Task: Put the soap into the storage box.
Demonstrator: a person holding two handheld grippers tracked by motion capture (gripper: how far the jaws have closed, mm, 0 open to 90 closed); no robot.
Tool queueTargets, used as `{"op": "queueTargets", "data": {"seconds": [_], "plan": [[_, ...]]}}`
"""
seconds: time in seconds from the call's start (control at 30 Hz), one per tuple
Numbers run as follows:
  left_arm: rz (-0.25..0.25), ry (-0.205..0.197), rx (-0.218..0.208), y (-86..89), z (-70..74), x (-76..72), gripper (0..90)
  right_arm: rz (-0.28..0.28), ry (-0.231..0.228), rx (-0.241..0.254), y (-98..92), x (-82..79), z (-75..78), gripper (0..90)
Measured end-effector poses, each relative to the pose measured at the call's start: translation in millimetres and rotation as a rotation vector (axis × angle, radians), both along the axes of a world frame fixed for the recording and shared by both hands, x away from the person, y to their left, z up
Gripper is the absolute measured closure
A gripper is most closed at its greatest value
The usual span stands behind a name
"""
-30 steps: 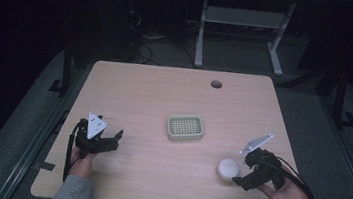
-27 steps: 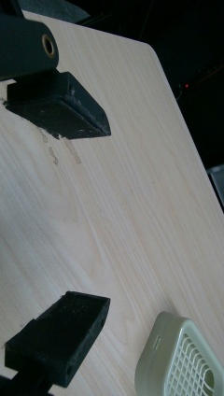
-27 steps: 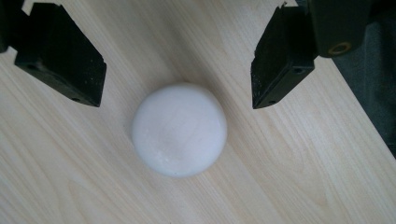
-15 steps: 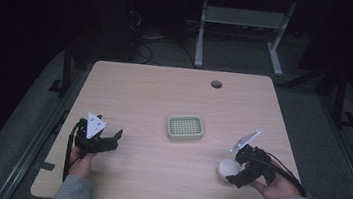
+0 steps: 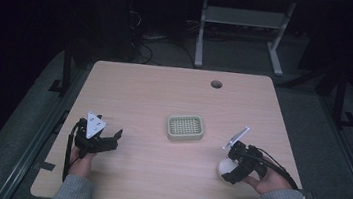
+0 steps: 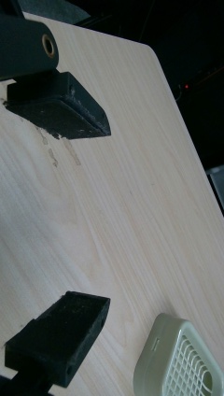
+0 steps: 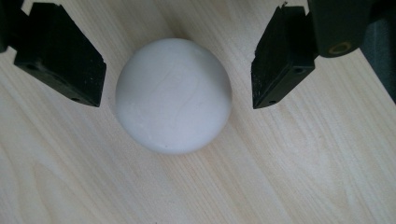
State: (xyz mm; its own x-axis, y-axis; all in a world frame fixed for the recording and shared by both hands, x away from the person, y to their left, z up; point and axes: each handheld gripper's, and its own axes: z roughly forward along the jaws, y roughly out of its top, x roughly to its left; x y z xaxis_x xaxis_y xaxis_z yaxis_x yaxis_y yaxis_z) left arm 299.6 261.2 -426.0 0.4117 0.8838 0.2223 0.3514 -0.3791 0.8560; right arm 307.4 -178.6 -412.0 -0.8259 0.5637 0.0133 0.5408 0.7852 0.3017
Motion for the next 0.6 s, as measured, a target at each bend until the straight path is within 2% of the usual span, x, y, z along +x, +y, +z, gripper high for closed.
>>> {"op": "queueTargets", "data": {"seconds": [0.2, 0.47, 0.53, 0.6], "plan": [[-0.001, 0.001, 0.002, -0.3, 0.1, -0.1, 14.9, -0.005, 0.031, -0.016, 1.7, 4.1, -4.9, 17.3], [-0.002, 0.005, 0.009, -0.4, 0.6, -0.3, 14.8, -0.008, 0.046, -0.02, 2.1, 6.8, -9.7, 17.4], [-0.002, 0.005, 0.009, -0.4, 0.6, -0.2, 14.8, -0.006, 0.049, -0.042, 3.7, 7.8, -12.4, 17.4], [-0.002, 0.004, 0.008, -0.5, 0.5, -0.3, 14.8, -0.004, 0.048, -0.044, 4.9, 8.5, -13.4, 17.4]]}}
